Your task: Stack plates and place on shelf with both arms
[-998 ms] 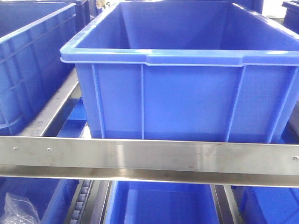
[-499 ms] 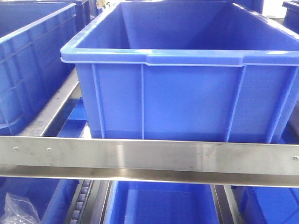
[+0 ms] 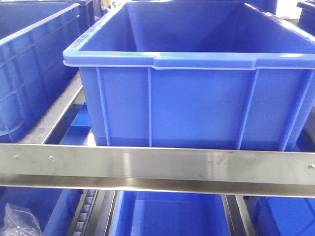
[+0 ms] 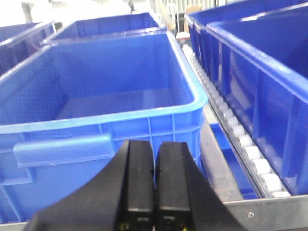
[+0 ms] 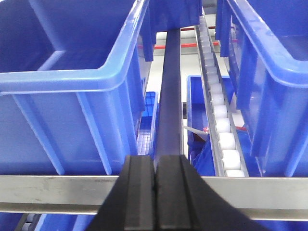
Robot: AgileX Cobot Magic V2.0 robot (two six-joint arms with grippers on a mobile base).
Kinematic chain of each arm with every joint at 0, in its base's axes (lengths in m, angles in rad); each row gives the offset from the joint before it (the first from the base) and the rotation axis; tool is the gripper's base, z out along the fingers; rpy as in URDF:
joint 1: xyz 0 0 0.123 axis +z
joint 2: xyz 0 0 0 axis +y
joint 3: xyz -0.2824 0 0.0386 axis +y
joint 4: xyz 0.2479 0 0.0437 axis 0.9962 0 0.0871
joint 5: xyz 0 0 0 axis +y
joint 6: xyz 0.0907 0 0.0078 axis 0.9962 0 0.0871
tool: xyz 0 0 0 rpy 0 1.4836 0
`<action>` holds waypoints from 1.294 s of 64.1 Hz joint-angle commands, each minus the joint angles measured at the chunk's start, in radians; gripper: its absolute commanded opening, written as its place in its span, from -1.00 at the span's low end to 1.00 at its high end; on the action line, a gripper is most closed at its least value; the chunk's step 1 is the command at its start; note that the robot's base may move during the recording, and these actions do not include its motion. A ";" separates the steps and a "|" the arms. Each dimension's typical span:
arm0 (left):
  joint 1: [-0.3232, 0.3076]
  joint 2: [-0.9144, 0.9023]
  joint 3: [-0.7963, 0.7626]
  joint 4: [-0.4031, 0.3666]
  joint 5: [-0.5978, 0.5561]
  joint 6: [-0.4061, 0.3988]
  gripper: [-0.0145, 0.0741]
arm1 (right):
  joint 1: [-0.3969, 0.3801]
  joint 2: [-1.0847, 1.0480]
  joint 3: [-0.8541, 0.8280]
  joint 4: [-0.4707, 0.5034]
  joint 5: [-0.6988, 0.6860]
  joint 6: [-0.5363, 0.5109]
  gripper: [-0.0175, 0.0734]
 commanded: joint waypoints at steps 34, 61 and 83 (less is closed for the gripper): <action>0.001 -0.038 0.002 -0.002 -0.032 -0.009 -0.49 | 0.003 -0.019 0.001 -0.008 -0.086 -0.007 -0.49; 0.001 -0.038 0.002 -0.002 -0.032 -0.009 -0.49 | 0.003 -0.019 0.001 -0.008 -0.086 -0.007 -0.49; 0.001 -0.038 0.002 -0.002 -0.032 -0.009 -0.49 | 0.003 -0.019 0.001 -0.008 -0.086 -0.007 -0.49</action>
